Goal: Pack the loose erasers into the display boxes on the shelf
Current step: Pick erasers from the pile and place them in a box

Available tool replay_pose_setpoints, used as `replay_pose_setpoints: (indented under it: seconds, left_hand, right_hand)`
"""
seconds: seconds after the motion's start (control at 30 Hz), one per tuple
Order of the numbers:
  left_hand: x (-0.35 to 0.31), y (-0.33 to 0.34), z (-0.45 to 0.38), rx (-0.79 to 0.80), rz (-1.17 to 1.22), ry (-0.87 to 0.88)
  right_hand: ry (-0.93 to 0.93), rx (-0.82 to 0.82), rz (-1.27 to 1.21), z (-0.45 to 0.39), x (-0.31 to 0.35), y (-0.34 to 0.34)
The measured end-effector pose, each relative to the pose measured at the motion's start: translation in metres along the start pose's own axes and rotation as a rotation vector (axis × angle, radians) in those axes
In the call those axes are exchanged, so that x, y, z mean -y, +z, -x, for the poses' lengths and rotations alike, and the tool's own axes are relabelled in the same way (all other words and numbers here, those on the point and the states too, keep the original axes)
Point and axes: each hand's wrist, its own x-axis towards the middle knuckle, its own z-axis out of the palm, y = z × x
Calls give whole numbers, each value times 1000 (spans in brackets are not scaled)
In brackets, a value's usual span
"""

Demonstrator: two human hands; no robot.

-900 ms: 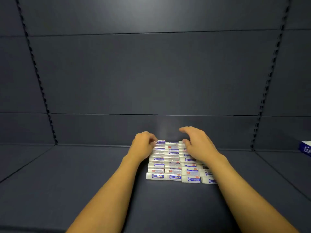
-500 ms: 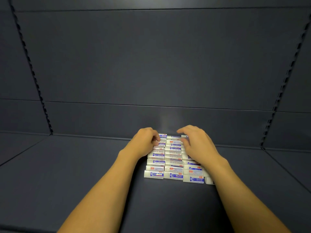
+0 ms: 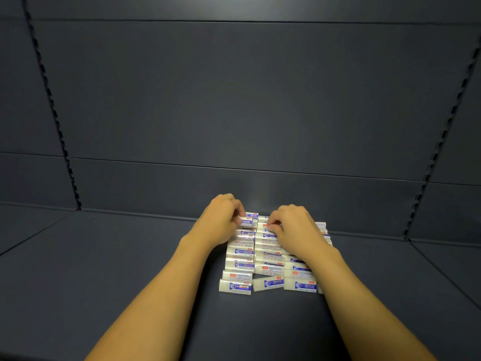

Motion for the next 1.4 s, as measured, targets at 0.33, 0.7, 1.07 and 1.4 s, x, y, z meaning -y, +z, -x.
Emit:
replay_pose_setpoints:
  seconds: [0.33, 0.7, 1.07, 1.4]
  left_hand:
    - [2, 0, 1, -23, 77, -6]
    - [5, 7, -1, -14, 35, 38]
    - [-5, -10, 9, -61, 52, 24]
    - [-61, -48, 3, 45, 18, 238]
  right_hand:
    - [67, 165, 138, -14, 4, 3]
    - [65, 125, 70, -9, 7, 1]
    - [2, -41, 63, 12, 7, -47]
    - [177, -22, -4, 67, 2, -95]
